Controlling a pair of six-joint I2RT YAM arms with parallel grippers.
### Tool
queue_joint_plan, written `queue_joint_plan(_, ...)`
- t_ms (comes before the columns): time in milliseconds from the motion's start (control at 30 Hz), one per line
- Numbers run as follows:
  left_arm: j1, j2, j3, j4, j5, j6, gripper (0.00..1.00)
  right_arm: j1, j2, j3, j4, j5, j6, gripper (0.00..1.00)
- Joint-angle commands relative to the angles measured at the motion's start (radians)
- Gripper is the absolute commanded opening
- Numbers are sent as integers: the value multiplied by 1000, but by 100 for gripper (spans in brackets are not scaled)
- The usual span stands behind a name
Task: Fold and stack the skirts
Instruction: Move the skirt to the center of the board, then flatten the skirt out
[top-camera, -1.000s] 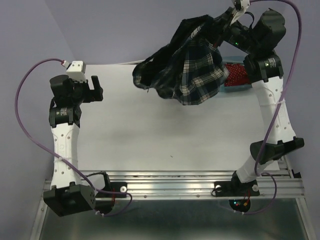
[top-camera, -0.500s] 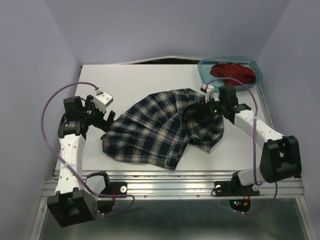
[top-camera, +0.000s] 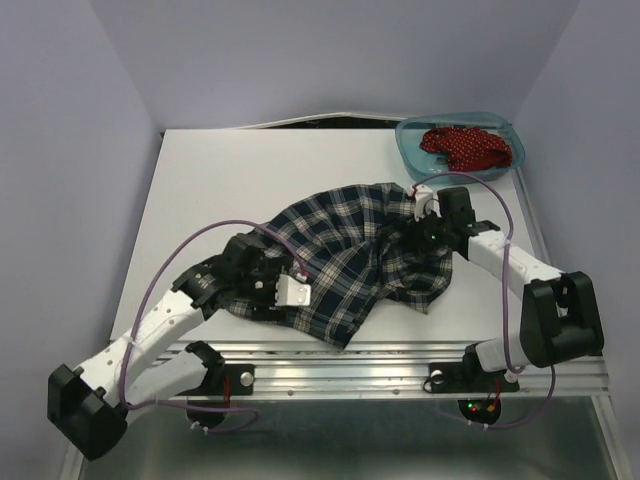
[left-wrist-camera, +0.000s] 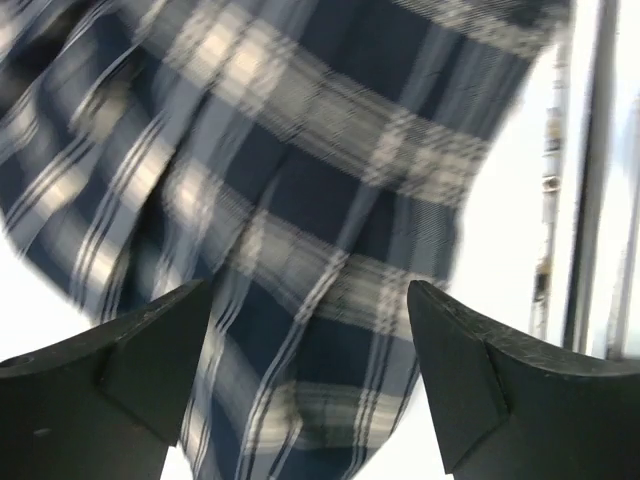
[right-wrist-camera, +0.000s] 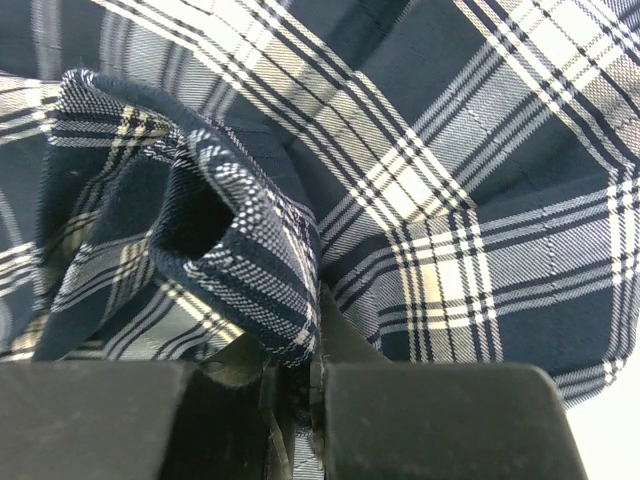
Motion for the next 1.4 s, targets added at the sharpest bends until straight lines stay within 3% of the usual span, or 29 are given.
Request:
queue_joint_plan(0,-187,51,-36,68,-99,-17,89,-10,11,-8,40,112,-58,1)
queue_joint_plan(133,-360,123,-58,202,-136,-67,90,-10,18,-29,37,123,-72,1)
queue_joint_plan(267,-471,223,-49,277,-127,-144,99,-10,21,-32,18,114,-94,6)
queue_joint_plan(500,-659,356,-35,400,-242,-222,98,-10,34,-17,-17,118,-115,11)
queue_joint_plan(600,-723,407,-36,434,-305,-236,91,-10,44,-9,-25,138,-112,13)
queue_joint_plan(733,-776,464,-29,473,-375,-268,79,-10,68,12,-52,144,-115,21)
queue_joint_plan(833,-780,501,-32,524,-420,-271,79,-10,76,23,-77,134,-118,28)
queue_joint_plan(867,-780,516,-29,539,-437,-276,79,-10,77,29,-87,126,-123,33)
queue_joint_plan(900,-780,557,-21,552,-487,-277,79,-10,76,31,-101,111,-134,44)
queue_joint_plan(967,-780,603,-9,569,-516,-280,79,-10,65,29,-107,103,-137,53)
queue_joint_plan(1033,-780,645,-9,581,-532,-280,71,-10,48,23,-107,115,-146,57)
queue_joint_plan(1067,-780,652,-13,589,-533,-279,60,-10,44,23,-108,120,-151,58)
queue_joint_plan(1133,-780,651,-18,589,-538,-276,46,-10,30,15,-108,135,-172,58)
queue_joint_plan(1167,-779,631,-18,587,-543,-279,35,-10,25,14,-106,140,-178,57)
queue_joint_plan(1233,-753,561,-21,572,-532,-290,21,-10,15,15,-108,152,-186,57)
queue_joint_plan(1367,-613,421,8,468,-394,-308,8,-10,-5,25,-109,152,-194,57)
